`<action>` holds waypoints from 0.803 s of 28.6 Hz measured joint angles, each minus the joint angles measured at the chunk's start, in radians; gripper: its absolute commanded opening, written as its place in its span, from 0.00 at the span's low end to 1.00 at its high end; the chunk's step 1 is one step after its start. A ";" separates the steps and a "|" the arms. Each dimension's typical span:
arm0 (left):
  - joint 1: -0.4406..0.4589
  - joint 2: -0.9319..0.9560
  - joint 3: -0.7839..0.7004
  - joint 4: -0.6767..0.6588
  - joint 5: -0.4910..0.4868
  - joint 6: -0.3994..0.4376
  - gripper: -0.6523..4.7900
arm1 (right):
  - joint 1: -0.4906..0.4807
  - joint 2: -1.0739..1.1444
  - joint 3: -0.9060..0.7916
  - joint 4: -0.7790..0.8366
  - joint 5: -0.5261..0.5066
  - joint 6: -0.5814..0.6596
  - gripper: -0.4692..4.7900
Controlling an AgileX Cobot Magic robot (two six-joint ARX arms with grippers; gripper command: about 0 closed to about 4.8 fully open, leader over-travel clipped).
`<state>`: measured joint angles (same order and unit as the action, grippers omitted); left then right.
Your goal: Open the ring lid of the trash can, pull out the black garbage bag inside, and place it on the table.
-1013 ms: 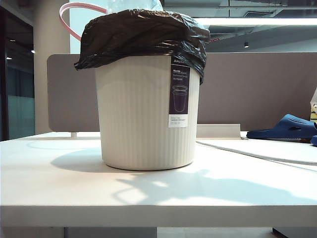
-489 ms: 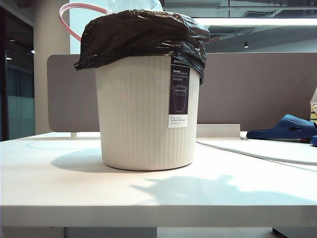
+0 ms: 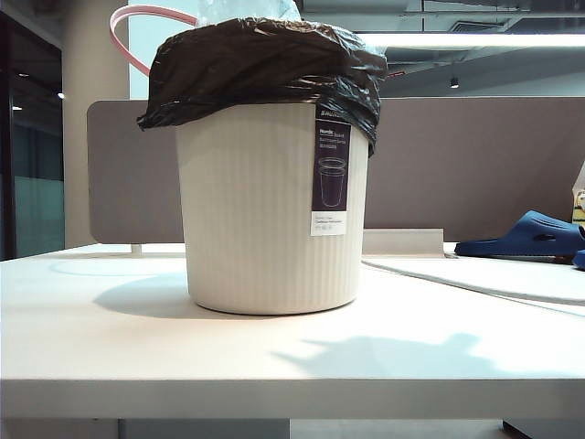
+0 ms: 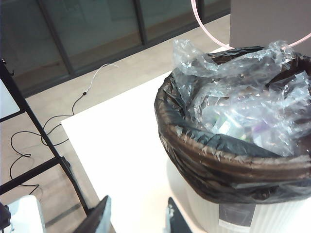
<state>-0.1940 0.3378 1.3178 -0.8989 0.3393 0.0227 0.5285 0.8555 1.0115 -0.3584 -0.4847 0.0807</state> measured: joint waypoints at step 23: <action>0.000 -0.075 -0.444 0.391 0.044 -0.183 0.11 | 0.000 -0.035 0.000 -0.114 0.021 -0.031 0.36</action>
<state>-0.1940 0.2630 0.8734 -0.5083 0.3836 -0.1608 0.5289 0.8207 1.0111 -0.4721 -0.4637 0.0498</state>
